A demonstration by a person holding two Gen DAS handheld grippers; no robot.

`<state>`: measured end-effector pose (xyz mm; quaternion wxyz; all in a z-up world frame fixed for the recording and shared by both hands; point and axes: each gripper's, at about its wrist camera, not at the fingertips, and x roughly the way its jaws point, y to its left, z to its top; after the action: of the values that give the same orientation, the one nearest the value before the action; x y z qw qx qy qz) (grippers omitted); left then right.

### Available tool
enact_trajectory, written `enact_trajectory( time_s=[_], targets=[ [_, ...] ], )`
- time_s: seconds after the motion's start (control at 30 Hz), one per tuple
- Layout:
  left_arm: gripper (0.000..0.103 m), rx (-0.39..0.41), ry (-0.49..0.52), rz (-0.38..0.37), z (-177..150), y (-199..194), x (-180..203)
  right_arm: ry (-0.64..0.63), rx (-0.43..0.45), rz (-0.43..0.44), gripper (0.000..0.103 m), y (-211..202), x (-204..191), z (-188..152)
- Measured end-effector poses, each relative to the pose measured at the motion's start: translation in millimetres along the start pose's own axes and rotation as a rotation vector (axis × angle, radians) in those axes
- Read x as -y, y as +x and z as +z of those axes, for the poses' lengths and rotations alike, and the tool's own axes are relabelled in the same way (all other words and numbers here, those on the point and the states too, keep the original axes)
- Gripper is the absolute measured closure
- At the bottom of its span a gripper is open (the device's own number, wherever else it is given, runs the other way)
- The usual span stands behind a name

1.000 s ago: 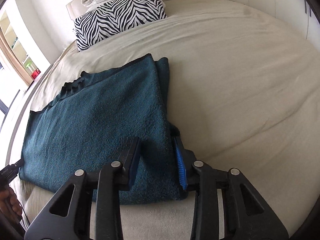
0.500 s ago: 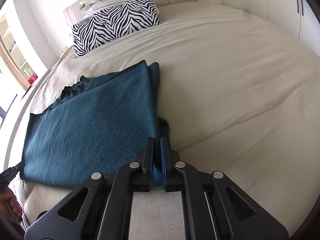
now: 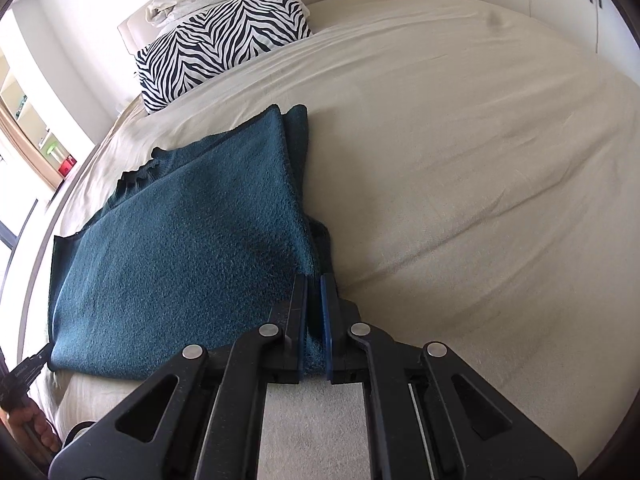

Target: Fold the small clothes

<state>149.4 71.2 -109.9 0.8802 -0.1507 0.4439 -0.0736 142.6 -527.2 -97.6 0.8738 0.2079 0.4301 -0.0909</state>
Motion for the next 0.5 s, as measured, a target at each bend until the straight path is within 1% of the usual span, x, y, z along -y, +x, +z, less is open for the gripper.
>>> enact_trajectory(
  time_s=[0.1,0.17,0.23,0.27,0.3,0.33,0.37,0.4,0.43,0.5],
  targets=[
    [0.095,-0.008,0.022,-0.003,1,-1,3,-0.003,-0.015,-0.002,0.097,5,2,0],
    [0.091,-0.011,0.045,0.018,2,-8,7,0.012,-0.026,-0.002,0.094,3,2,3],
    [0.082,0.019,0.064,0.065,7,-23,14,0.035,-0.032,-0.034,0.071,-5,3,7],
    [0.080,0.052,0.079,0.083,12,-32,19,0.050,-0.014,-0.042,0.065,-12,3,9],
    [0.077,0.086,0.098,0.096,19,-39,26,0.062,0.017,-0.047,0.051,-21,2,11],
    [0.073,0.116,0.123,0.106,27,-44,35,0.059,0.051,-0.050,0.047,-30,-3,13],
    [0.071,0.140,0.153,0.111,37,-46,45,0.039,0.078,-0.039,0.047,-37,-11,17],
    [0.066,0.164,0.185,0.109,47,-44,57,0.014,0.093,-0.011,0.047,-41,-21,22],
    [0.059,0.181,0.212,0.106,58,-38,68,-0.008,0.096,0.034,0.047,-42,-34,28],
    [0.059,0.201,0.263,0.109,79,-16,89,-0.045,0.081,0.159,0.047,-34,-64,41]
  ],
)
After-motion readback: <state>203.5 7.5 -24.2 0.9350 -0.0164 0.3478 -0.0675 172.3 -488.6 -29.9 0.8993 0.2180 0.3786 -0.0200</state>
